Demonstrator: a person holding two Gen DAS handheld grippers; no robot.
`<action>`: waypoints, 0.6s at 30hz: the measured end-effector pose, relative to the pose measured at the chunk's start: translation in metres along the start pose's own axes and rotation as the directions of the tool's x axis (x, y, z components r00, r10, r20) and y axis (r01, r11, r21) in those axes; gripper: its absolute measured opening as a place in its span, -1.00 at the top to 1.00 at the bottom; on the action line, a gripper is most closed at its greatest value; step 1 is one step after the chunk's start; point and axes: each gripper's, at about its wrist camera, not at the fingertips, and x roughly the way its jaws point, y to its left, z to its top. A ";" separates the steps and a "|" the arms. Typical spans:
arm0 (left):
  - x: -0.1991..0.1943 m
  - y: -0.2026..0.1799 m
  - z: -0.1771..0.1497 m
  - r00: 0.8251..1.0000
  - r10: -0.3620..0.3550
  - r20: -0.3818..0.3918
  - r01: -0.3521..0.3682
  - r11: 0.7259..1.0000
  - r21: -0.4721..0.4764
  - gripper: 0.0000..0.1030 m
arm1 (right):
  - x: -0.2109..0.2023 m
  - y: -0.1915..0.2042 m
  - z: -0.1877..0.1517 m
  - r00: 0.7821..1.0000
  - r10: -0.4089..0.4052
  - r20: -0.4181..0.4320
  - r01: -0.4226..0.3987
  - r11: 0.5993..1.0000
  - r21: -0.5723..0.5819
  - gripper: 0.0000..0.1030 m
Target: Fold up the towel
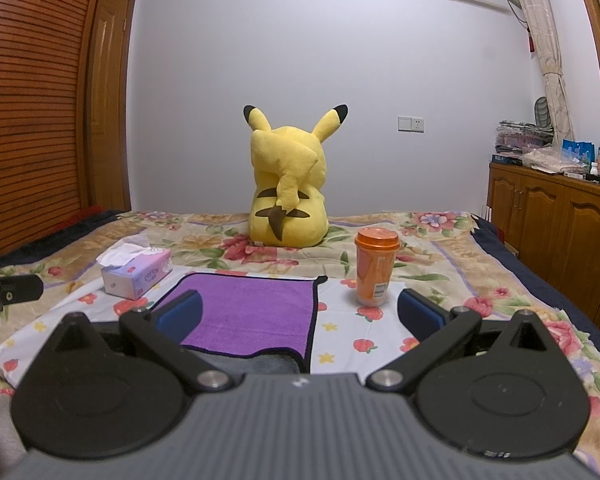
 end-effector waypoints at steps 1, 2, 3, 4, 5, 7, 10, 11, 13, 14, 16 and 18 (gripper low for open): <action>0.000 0.000 0.000 1.000 0.000 -0.001 0.000 1.000 0.000 -1.00 | 0.000 0.000 0.000 1.000 0.000 0.000 0.000 1.000 0.000 -1.00; 0.002 0.000 0.000 1.000 0.000 -0.001 0.000 1.000 0.000 -1.00 | 0.000 0.000 0.000 1.000 0.000 -0.001 0.000 1.000 0.000 -1.00; 0.002 0.001 0.001 1.000 0.000 -0.003 0.000 1.000 -0.001 -1.00 | 0.000 0.000 0.000 1.000 0.000 -0.001 0.000 1.000 0.001 -1.00; 0.002 0.001 0.001 1.000 0.001 -0.004 -0.001 1.000 -0.001 -1.00 | 0.000 0.000 0.000 1.000 0.000 -0.001 0.000 1.000 0.001 -1.00; 0.002 0.002 0.002 1.000 0.000 -0.004 0.000 1.000 -0.001 -1.00 | 0.000 0.000 0.000 1.000 0.000 -0.001 0.000 1.000 0.000 -1.00; 0.002 0.001 0.002 1.000 0.000 -0.004 0.000 1.000 0.000 -1.00 | 0.000 0.000 0.000 1.000 0.000 0.000 0.000 1.000 -0.001 -1.00; 0.002 0.002 0.002 1.000 0.000 -0.005 0.000 1.000 0.001 -1.00 | 0.000 0.000 0.000 1.000 0.000 -0.001 0.000 1.000 0.000 -1.00; 0.001 0.002 0.002 1.000 0.000 -0.005 0.000 1.000 0.001 -1.00 | 0.000 0.000 0.000 1.000 0.000 -0.001 0.000 1.000 0.000 -1.00; 0.001 0.002 0.002 1.000 0.001 -0.005 0.000 1.000 0.001 -1.00 | 0.000 0.000 -0.001 1.000 0.000 -0.001 0.000 1.000 0.000 -1.00; 0.002 0.002 0.002 1.000 0.000 -0.005 0.000 1.000 0.002 -1.00 | 0.000 0.000 -0.001 1.000 0.000 -0.001 0.000 1.000 0.000 -1.00; 0.001 0.002 0.002 1.000 0.000 -0.005 0.000 1.000 0.002 -1.00 | 0.000 0.000 -0.001 1.000 0.000 -0.001 0.000 1.000 0.000 -1.00; 0.001 0.002 0.002 1.000 0.000 -0.005 0.000 1.000 0.002 -1.00 | 0.000 0.000 -0.001 1.000 0.000 -0.001 0.000 1.000 0.000 -1.00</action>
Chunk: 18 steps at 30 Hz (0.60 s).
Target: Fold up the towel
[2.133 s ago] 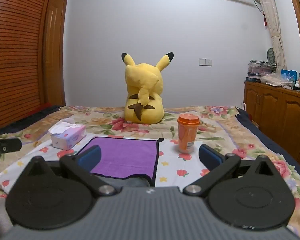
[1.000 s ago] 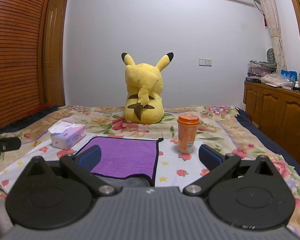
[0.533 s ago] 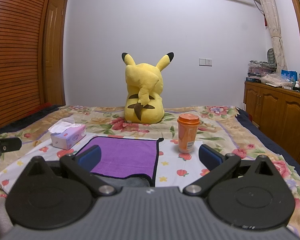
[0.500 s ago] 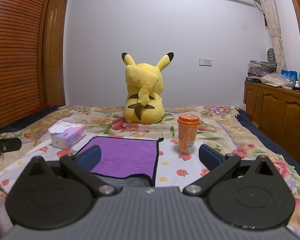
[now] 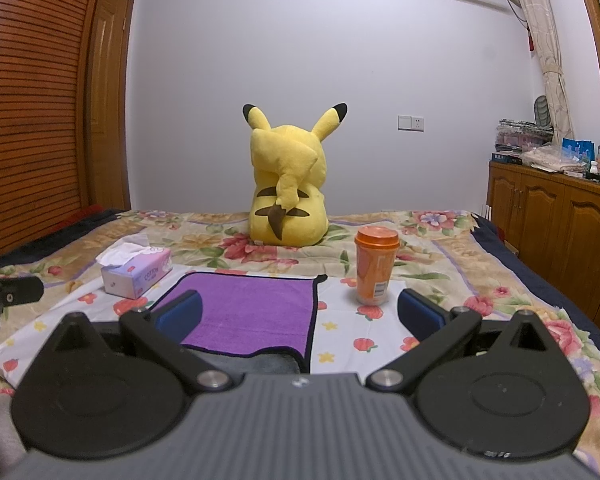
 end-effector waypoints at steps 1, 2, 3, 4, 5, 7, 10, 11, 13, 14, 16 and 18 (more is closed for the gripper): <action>0.000 0.000 0.001 1.000 0.000 -0.001 0.000 1.000 0.000 -1.00 | 0.000 0.000 0.000 1.000 0.000 0.001 0.000 1.000 0.000 -1.00; 0.000 0.000 0.000 1.000 0.000 0.000 0.000 1.000 0.000 -1.00 | 0.000 0.000 0.000 1.000 0.001 0.000 -0.001 1.000 0.000 -1.00; 0.003 -0.002 -0.003 1.000 -0.001 0.000 0.001 1.000 0.003 -1.00 | 0.000 0.000 0.000 1.000 0.001 0.000 -0.001 1.000 -0.001 -1.00; 0.003 -0.003 -0.004 1.000 -0.002 -0.001 0.002 1.000 0.005 -1.00 | 0.000 0.001 0.000 1.000 0.002 -0.001 -0.002 1.000 0.000 -1.00; 0.004 -0.003 -0.004 1.000 -0.003 -0.004 0.003 1.000 0.007 -1.00 | 0.001 0.001 0.000 1.000 0.005 -0.002 -0.005 1.000 0.001 -1.00; 0.006 -0.003 -0.004 1.000 -0.007 -0.016 0.007 1.000 0.010 -1.00 | 0.002 0.001 0.000 1.000 0.007 -0.007 -0.007 1.000 0.001 -1.00; 0.011 -0.004 -0.006 0.999 -0.018 -0.043 0.019 1.000 0.012 -1.00 | 0.006 0.004 0.000 1.000 0.009 -0.012 -0.009 1.000 0.003 -1.00; 0.012 -0.005 -0.006 0.998 -0.020 -0.051 0.021 1.000 0.013 -1.00 | 0.003 0.002 -0.001 1.000 0.010 -0.013 -0.010 1.000 0.004 -1.00; 0.015 -0.006 -0.007 0.997 -0.026 -0.066 0.027 1.000 0.016 -1.00 | 0.005 0.001 0.001 1.000 0.012 -0.017 -0.012 1.000 0.004 -1.00; 0.016 -0.006 -0.008 0.997 -0.027 -0.072 0.028 0.999 0.016 -1.00 | 0.006 0.002 0.001 1.000 0.012 -0.020 -0.012 1.000 0.003 -1.00; 0.018 -0.007 -0.008 0.997 -0.019 -0.078 0.021 1.000 0.021 -1.00 | 0.008 0.006 -0.001 1.000 0.013 -0.026 -0.013 1.000 0.000 -1.00; 0.020 -0.008 -0.008 0.997 -0.008 -0.077 0.010 1.000 0.027 -1.00 | 0.010 0.007 -0.001 0.999 0.015 -0.034 -0.015 1.000 -0.002 -1.00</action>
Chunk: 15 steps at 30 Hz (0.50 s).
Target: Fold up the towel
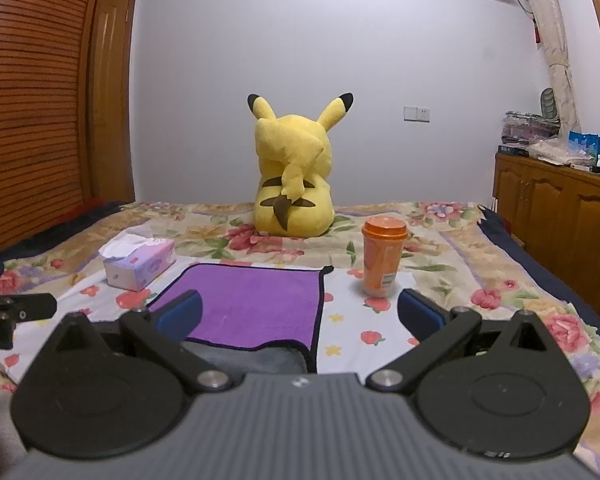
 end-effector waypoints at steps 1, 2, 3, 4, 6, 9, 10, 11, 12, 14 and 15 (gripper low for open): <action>0.001 0.000 0.000 1.000 -0.001 -0.002 0.001 1.000 -0.001 -1.00 | 0.001 0.001 0.000 1.000 0.001 -0.004 -0.001 1.000 -0.002 -1.00; 0.003 0.001 0.000 1.000 -0.002 -0.005 0.002 1.000 -0.003 -1.00 | 0.002 0.002 -0.001 1.000 0.003 -0.008 -0.003 1.000 -0.005 -1.00; 0.004 0.001 0.001 1.000 -0.002 -0.008 0.002 1.000 -0.004 -1.00 | 0.003 0.003 -0.001 1.000 0.004 -0.012 -0.004 1.000 -0.007 -1.00; 0.006 0.002 0.001 1.000 -0.001 -0.009 0.001 1.000 -0.004 -1.00 | 0.005 0.003 -0.001 1.000 0.004 -0.016 -0.005 1.000 -0.010 -1.00; 0.009 0.004 0.002 1.000 0.005 -0.012 -0.005 1.000 -0.004 -1.00 | 0.007 0.006 -0.001 1.000 0.005 -0.022 -0.005 1.000 -0.018 -1.00; 0.013 0.009 0.003 1.000 0.004 -0.018 -0.005 1.000 -0.017 -1.00 | 0.010 0.009 -0.002 1.000 0.007 -0.029 -0.008 0.999 -0.033 -1.00; 0.015 0.010 0.003 1.000 0.005 -0.020 -0.005 1.000 -0.019 -1.00 | 0.012 0.011 -0.003 0.999 0.005 -0.032 -0.007 0.999 -0.039 -1.00; 0.016 0.011 0.003 1.000 0.008 -0.022 -0.009 1.000 -0.020 -1.00 | 0.013 0.012 -0.003 0.999 0.005 -0.035 -0.006 0.999 -0.044 -1.00; 0.018 0.012 0.003 1.000 0.010 -0.025 -0.010 1.000 -0.022 -1.00 | 0.015 0.012 -0.003 0.999 0.003 -0.039 -0.005 0.999 -0.048 -1.00; 0.021 0.013 0.004 1.000 0.010 -0.028 -0.010 1.000 -0.023 -1.00 | 0.017 0.014 -0.003 0.999 0.002 -0.046 -0.005 0.999 -0.053 -1.00; 0.022 0.014 0.004 0.999 0.010 -0.030 -0.011 1.000 -0.022 -1.00 | 0.018 0.014 -0.003 0.999 0.002 -0.050 -0.005 0.999 -0.054 -1.00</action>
